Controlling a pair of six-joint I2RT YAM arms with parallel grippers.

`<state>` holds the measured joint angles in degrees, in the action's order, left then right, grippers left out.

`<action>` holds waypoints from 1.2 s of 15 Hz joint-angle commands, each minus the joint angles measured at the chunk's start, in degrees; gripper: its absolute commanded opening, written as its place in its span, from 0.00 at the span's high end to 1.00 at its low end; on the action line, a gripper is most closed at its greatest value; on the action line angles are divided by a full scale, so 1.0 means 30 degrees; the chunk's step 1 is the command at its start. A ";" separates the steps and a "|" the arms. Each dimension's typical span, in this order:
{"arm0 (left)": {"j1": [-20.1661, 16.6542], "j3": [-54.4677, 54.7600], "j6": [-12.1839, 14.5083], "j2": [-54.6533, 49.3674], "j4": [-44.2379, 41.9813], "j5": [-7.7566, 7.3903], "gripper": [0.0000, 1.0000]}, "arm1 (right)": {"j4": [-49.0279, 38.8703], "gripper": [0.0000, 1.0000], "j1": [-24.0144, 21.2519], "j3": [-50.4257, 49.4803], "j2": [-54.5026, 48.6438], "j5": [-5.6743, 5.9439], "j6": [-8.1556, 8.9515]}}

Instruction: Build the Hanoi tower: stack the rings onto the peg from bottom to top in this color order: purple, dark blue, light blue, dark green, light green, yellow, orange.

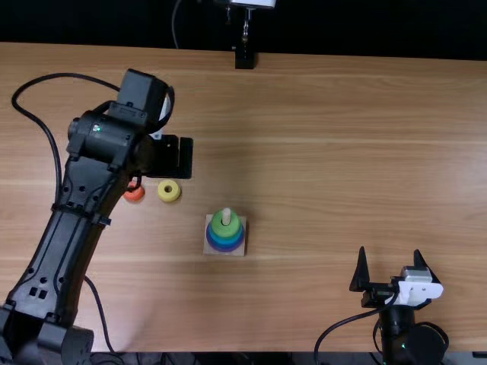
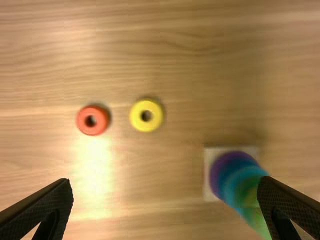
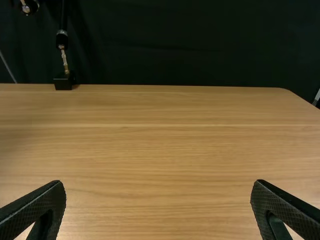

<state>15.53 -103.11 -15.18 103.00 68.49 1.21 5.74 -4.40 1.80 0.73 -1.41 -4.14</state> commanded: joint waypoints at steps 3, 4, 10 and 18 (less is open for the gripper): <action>-0.0284 0.2759 0.5201 -0.0203 -0.1068 0.0615 0.00 | 0.0358 0.00 -0.0143 -0.0279 -0.0244 0.0364 0.0150; -0.0255 0.3110 0.6044 -0.0086 -0.1314 0.0615 0.00 | 0.0358 0.00 -0.0143 -0.0279 -0.0244 0.0364 0.0150; -0.0137 0.4282 0.6079 0.1496 -0.5041 0.0615 0.00 | 0.0358 0.00 -0.0143 -0.0279 -0.0244 0.0364 0.0150; -0.0079 0.4253 0.6255 0.3635 -0.5111 0.0615 0.00 | 0.0358 0.00 -0.0143 -0.0279 -0.0244 0.0364 0.0150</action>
<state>15.00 -91.72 2.87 112.81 53.21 2.83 5.72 -4.38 1.80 0.73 -1.41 -4.14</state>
